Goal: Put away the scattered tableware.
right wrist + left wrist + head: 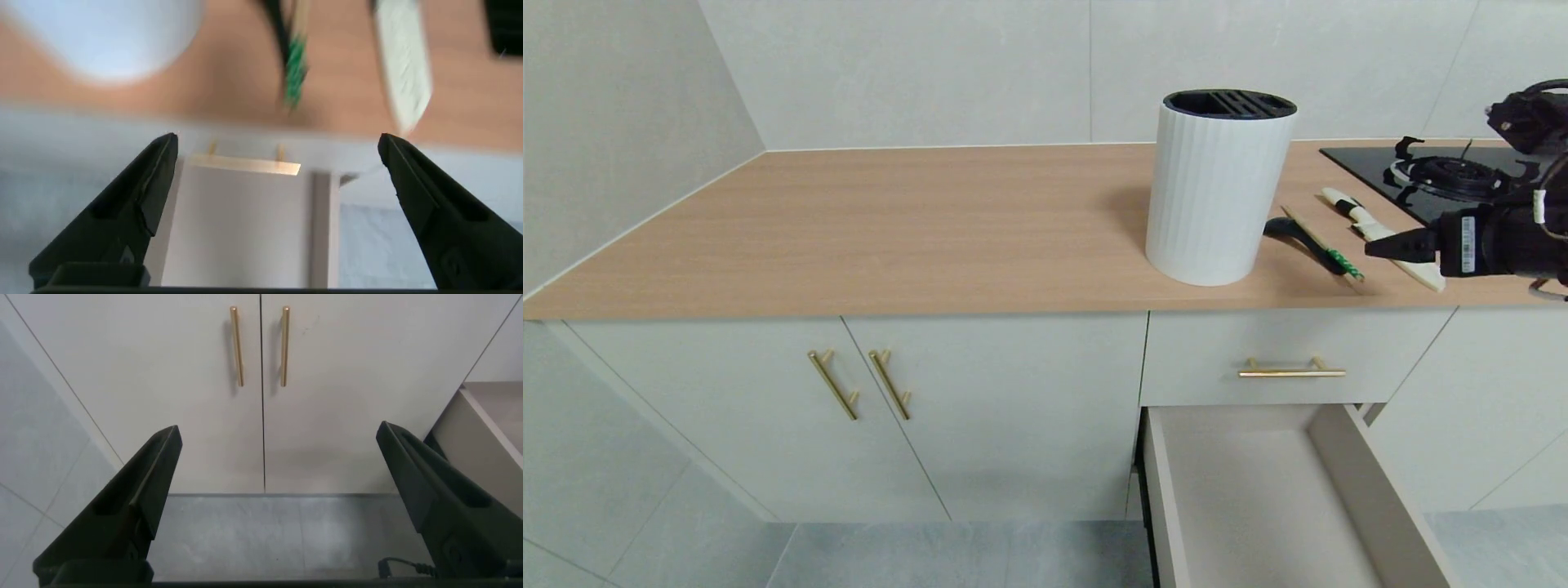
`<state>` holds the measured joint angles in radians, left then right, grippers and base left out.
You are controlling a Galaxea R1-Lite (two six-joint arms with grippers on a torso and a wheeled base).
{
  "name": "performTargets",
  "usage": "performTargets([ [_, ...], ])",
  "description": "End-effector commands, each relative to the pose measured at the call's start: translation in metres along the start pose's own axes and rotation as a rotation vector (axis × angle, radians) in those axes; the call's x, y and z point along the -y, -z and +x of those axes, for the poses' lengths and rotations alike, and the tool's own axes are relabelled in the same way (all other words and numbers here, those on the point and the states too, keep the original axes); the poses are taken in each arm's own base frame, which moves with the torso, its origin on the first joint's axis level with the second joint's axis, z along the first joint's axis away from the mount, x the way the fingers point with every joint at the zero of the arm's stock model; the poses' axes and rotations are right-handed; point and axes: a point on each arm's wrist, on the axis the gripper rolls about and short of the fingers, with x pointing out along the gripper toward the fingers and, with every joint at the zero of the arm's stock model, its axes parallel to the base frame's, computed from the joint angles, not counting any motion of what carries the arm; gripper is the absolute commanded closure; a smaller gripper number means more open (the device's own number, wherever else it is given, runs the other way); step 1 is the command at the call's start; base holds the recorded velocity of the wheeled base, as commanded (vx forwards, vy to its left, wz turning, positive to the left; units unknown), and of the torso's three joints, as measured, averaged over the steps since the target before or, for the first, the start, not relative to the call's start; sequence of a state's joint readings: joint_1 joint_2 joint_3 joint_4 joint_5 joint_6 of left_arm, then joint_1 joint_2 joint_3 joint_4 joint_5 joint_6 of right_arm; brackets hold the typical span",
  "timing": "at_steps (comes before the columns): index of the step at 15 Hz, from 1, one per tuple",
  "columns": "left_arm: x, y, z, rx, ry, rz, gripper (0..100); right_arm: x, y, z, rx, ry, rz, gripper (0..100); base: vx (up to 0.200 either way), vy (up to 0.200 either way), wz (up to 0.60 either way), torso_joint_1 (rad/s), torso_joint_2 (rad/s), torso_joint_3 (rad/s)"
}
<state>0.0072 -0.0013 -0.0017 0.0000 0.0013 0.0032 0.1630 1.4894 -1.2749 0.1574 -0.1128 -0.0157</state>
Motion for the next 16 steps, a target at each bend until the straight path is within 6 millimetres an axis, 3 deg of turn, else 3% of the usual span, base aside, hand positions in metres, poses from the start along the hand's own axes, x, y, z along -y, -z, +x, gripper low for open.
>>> performTargets([
  [1, 0.000, 0.000, 0.000, -0.001, -0.001, 0.000, 0, 0.011, -0.012, 0.053, -0.068, 0.045, 0.022, 0, 0.000, 0.000, 0.00, 0.000, 0.00, 0.000],
  [6, 0.000, 0.000, 0.000, -0.001, -0.001, 0.000, 0, 0.009, 0.002, 0.097, -0.150, 0.050, 0.025, 0, 0.000, 0.000, 0.00, 0.000, 0.00, 0.000],
  [16, 0.000, 0.000, 0.000, -0.001, -0.001, 0.000, 0, 0.008, 0.007, 0.112, -0.161, 0.052, 0.041, 0, 0.000, 0.000, 0.00, 0.000, 0.00, 0.000],
])
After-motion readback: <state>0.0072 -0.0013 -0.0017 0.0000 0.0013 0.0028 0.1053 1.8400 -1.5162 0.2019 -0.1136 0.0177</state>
